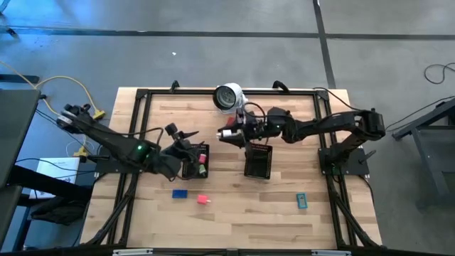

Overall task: Pick & Place Office items
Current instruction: Put the white charger adapter into the left black bin

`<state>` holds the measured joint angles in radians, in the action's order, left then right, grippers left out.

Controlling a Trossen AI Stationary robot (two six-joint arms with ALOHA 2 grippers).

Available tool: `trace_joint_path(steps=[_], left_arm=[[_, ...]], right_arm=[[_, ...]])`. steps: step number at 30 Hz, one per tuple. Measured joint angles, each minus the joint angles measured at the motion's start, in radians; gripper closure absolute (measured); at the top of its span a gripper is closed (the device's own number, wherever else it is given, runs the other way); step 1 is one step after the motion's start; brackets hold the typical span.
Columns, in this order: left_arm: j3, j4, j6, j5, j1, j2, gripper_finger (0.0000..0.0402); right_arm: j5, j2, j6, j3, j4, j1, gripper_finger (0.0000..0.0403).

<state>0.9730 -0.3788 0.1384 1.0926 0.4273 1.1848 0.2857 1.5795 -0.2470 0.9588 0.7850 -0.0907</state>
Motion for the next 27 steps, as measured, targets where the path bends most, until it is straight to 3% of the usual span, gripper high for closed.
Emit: trace_joint_path(steps=[6,12,14,20,25,27], left_arm=[[-0.054,0.139,-0.070,-0.013,-0.018,-0.003,0.0217],[-0.117,0.455,-0.322,-0.202,-0.016,-0.005,0.0217],[-0.130,0.521,-0.388,-0.220,-0.016,-0.006,0.0217],[-0.134,0.542,-0.503,-0.179,0.003,-0.006,0.0217],[-0.134,0.542,-0.679,-0.031,0.041,-0.006,0.0217],[-0.134,0.543,-0.765,-0.019,0.051,-0.005,0.0217]], right_arm=[[-0.018,0.002,0.053,0.000,0.088,0.047,0.0276],[-0.013,0.062,0.040,0.000,0.221,0.058,0.0276],[0.013,0.093,0.018,0.000,0.284,0.058,0.0276],[0.089,0.164,-0.088,0.000,0.423,0.046,0.0276],[0.088,0.196,-0.144,0.000,0.430,0.036,0.0277],[0.087,0.197,-0.160,0.000,0.426,0.036,0.0278]])
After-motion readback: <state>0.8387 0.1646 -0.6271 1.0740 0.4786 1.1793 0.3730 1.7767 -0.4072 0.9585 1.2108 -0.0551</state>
